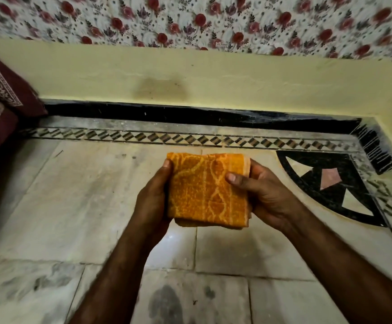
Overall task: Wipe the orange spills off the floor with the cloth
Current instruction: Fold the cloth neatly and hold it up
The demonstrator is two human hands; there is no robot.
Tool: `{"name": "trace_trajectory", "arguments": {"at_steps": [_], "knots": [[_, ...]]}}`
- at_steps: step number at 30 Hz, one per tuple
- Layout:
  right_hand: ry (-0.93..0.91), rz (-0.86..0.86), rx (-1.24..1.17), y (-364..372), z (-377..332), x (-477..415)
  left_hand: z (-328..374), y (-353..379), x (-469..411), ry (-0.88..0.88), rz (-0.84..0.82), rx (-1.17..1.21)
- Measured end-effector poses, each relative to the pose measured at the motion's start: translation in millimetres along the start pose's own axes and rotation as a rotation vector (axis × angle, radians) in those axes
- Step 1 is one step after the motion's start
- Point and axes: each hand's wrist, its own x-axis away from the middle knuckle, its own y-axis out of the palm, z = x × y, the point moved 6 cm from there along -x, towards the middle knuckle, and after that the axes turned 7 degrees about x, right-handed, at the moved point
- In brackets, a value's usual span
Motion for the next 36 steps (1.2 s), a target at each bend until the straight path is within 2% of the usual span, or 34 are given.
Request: {"name": "trace_trajectory", "arguments": {"at_steps": [4,9,14,18,20,22,24,28,30,36], "knots": [[-0.063,0.001,0.052,-8.6,-3.1,-1.3,1.3,1.1,-4.4,0.046,-0.037,-0.093],[-0.037,0.011,0.053,-7.7,1.3,-4.5,-1.8,2.5,-3.3,0.070,-0.014,-0.177],[-0.017,0.002,-0.029,-12.1,7.5,-4.6,19.5,9.6,-3.4,0.195,-0.150,-0.353],[0.020,-0.080,0.084,4.8,28.6,-6.1,29.4,9.8,-1.3,0.291,-0.004,-0.350],[0.018,-0.044,0.016,6.5,29.6,-5.9,31.9,5.5,-1.9,0.352,0.086,-0.376],[0.016,0.049,-0.091,3.3,27.2,-7.8,29.6,-0.1,-3.1,0.402,0.096,-0.407],[0.005,0.142,-0.101,-1.9,26.1,-11.8,23.1,-2.9,-5.2,0.358,0.031,-0.382],[-0.035,0.228,-0.056,-8.0,23.9,-14.1,10.2,1.6,-6.2,0.180,-0.243,-0.359],[-0.059,0.244,-0.042,-12.2,19.6,-11.4,8.6,4.7,-6.7,0.144,-0.285,-0.358],[-0.148,-0.026,0.089,-9.3,7.4,-1.4,4.3,-3.5,-13.3,0.036,-0.323,-0.370]]}}
